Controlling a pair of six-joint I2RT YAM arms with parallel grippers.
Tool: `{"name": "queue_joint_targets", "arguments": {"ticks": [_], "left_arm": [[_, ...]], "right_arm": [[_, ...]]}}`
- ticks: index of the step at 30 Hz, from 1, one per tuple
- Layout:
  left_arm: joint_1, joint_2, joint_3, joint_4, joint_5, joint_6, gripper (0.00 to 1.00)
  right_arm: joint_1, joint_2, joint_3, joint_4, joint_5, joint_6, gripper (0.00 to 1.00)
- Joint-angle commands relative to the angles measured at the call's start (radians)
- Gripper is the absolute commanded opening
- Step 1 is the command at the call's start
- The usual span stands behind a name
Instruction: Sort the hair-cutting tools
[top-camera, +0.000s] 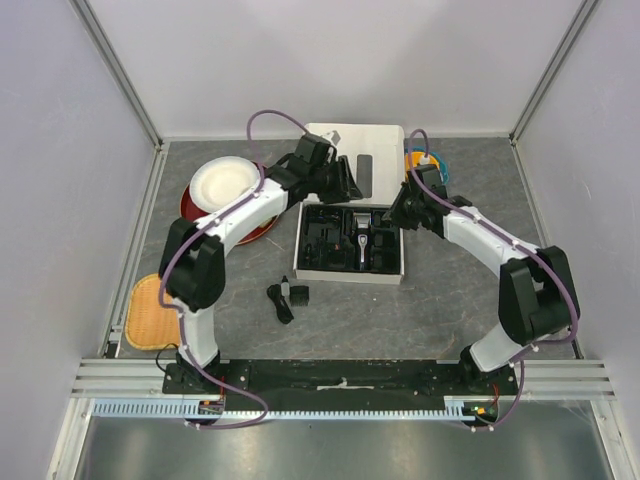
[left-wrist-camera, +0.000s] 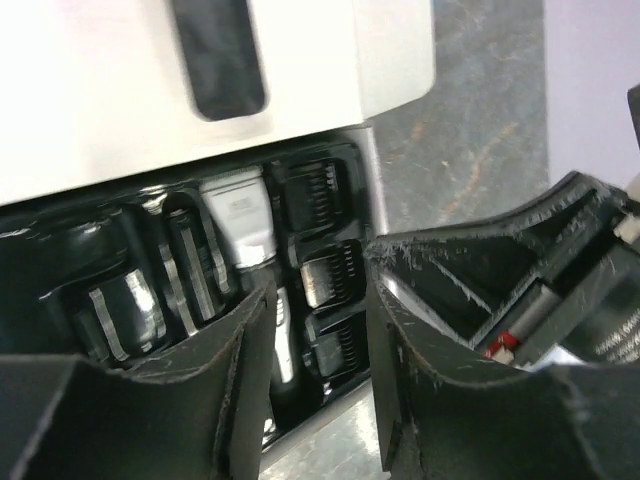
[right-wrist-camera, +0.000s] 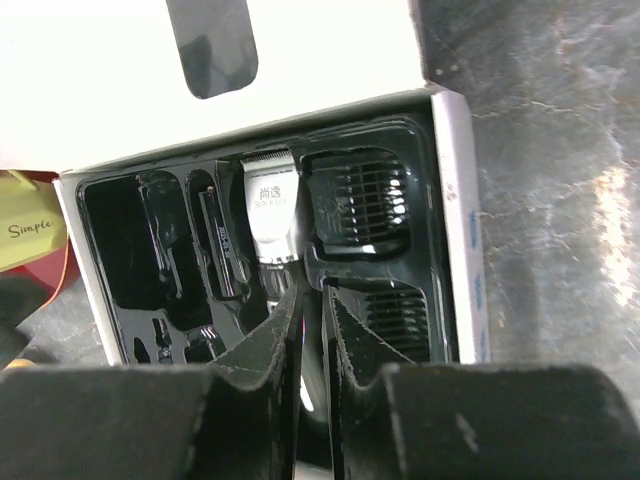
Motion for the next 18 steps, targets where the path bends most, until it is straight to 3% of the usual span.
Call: {"name": "queue_joint_targets", "arguments": {"ticks": [1, 5, 14, 18], "left_arm": [[0.009, -0.135, -0.147, -0.03, -0.254, 0.09, 0.48], [0.014, -0.166, -0.232, -0.079, -0.487, 0.104, 0.49], [0.021, -0.191, -0.373, -0.1, -0.679, 0.102, 0.5], [0.021, -0.232, -0.43, -0.047, -0.681, 0.127, 0.5]], "right_arm": [[0.017, 0.069, 0.06, 0.103, -0.02, -0.051, 0.19], [0.018, 0.115, 0.069, 0.123, 0.01, -0.069, 0.19], [0.017, 0.035, 0.016, 0.075, 0.112, -0.086, 0.22], [0.017, 0.025, 0.02, 0.06, 0.109, -0.092, 0.22]]}}
